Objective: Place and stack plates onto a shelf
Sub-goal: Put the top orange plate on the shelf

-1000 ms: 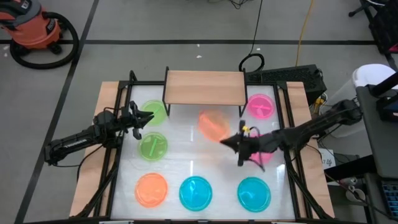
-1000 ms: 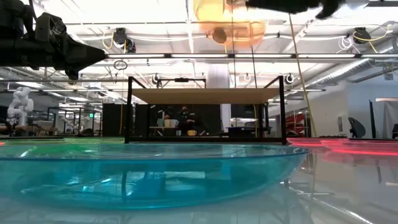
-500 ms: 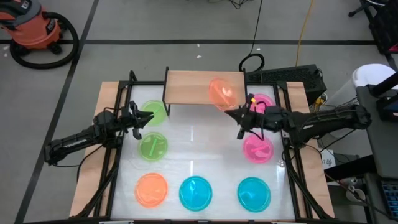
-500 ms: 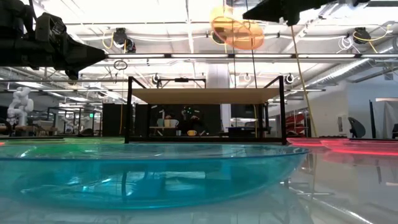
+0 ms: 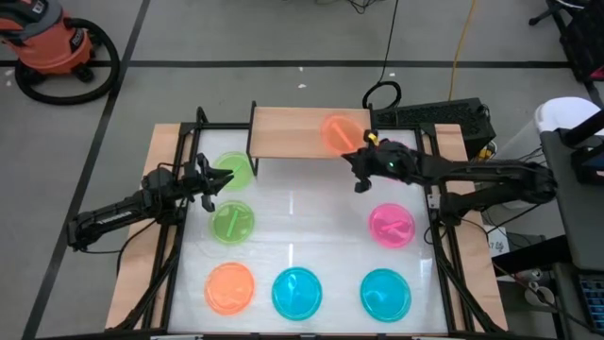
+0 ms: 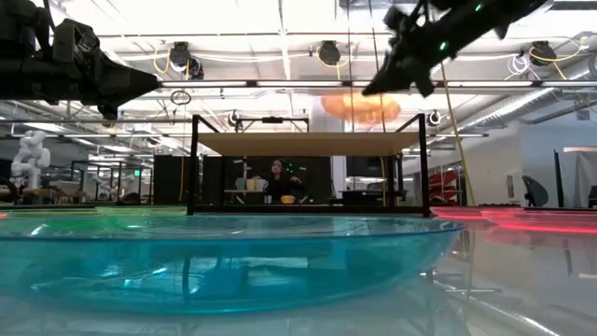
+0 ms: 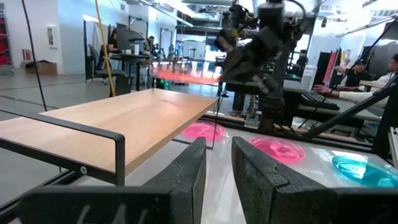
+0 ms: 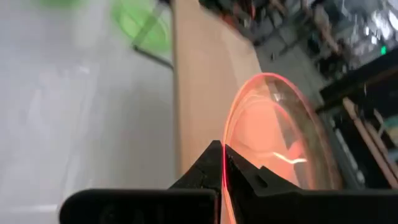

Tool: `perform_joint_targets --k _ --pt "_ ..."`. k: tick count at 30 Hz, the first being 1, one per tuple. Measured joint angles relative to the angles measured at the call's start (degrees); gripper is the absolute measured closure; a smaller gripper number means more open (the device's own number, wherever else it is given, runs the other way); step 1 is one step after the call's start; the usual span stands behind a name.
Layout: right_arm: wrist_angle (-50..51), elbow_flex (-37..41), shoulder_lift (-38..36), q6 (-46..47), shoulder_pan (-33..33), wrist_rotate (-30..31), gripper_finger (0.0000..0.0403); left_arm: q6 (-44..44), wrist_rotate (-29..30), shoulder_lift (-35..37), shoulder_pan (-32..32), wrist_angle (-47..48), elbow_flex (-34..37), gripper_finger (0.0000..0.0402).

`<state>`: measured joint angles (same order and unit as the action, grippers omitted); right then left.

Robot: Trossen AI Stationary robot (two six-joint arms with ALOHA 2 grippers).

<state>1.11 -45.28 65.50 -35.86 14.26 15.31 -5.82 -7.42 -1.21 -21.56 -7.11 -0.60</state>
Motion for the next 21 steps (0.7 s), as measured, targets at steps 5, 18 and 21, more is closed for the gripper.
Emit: perform_joint_targets --k 5,18,21 --pt "-0.06 0.00 4.70 0.21 5.00 -0.61 0.0403 0.00 -0.02 0.00 0.02 0.00 0.01 0.0321" --pt "-3.41 0.00 8.48 0.70 6.67 -3.60 0.0403 0.00 -0.02 0.00 0.01 0.00 0.02 0.0321" --pt "-3.48 0.00 8.48 0.90 6.58 -3.56 0.0403 0.00 -0.02 0.00 0.00 0.00 0.02 0.0321"
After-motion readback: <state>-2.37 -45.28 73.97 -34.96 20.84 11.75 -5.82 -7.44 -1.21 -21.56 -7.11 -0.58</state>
